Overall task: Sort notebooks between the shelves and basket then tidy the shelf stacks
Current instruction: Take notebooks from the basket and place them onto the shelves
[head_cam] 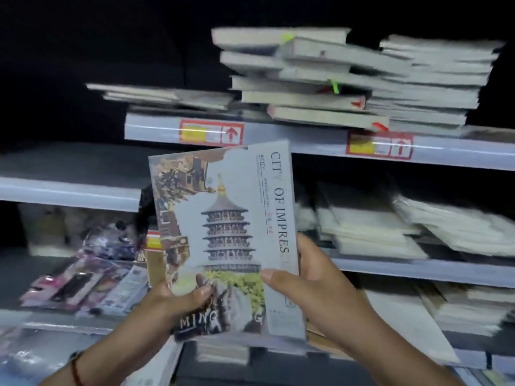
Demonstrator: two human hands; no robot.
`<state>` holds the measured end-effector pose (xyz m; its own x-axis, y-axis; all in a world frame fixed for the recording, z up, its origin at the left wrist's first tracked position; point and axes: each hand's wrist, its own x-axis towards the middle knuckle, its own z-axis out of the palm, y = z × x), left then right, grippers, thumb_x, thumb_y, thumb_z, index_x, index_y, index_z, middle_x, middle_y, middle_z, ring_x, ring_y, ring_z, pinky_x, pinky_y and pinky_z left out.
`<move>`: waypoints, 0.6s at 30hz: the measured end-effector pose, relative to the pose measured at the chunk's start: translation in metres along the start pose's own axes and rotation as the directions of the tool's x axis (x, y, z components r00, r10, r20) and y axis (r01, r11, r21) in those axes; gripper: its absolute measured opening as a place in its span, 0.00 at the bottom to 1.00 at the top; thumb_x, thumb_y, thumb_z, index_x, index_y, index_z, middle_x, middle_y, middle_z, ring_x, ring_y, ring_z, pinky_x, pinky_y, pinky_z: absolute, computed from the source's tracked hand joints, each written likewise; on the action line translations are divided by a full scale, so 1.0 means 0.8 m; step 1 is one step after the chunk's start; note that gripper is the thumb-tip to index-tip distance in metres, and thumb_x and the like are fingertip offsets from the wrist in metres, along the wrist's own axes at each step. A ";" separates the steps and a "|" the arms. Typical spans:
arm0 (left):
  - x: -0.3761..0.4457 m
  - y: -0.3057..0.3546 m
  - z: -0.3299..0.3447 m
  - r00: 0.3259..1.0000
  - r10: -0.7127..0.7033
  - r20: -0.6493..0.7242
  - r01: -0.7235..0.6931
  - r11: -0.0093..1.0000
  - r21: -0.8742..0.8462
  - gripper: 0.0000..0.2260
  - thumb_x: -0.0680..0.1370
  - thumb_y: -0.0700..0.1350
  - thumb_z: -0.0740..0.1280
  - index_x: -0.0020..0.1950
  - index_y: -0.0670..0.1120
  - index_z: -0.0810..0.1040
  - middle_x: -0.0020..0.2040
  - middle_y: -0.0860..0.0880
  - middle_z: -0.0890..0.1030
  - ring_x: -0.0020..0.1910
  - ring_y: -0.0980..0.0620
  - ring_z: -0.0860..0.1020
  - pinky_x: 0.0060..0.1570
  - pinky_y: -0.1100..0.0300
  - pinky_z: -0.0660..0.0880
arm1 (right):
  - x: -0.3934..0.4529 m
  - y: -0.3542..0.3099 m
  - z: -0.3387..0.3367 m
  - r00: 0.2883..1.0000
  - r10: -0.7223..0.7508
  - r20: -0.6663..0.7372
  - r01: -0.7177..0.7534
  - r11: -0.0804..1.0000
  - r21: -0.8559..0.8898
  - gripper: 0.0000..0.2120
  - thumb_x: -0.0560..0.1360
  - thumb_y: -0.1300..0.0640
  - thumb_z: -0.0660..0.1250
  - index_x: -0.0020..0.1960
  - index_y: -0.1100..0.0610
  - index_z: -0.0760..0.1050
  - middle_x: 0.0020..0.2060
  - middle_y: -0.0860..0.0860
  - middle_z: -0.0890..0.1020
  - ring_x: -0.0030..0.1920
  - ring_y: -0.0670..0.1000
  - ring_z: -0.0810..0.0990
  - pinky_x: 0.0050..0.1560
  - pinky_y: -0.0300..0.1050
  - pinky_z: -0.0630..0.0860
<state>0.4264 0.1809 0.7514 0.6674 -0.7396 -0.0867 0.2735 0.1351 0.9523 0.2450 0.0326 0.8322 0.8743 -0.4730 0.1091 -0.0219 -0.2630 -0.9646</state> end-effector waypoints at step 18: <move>0.013 0.259 -0.029 0.976 0.204 -0.076 -0.208 0.977 -0.052 0.16 0.73 0.44 0.68 0.58 0.39 0.79 0.35 0.44 0.85 0.28 0.50 0.82 0.30 0.57 0.78 | 0.141 -0.173 0.052 0.963 -0.247 -0.108 0.257 0.962 0.092 0.15 0.81 0.61 0.63 0.60 0.43 0.76 0.50 0.44 0.85 0.42 0.47 0.83 0.32 0.41 0.76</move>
<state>0.5062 0.2164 0.9406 0.7596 -0.6445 0.0871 0.1648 0.3202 0.9329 0.3666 0.0507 0.9684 0.7949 -0.4815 0.3692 0.2480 -0.2975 -0.9219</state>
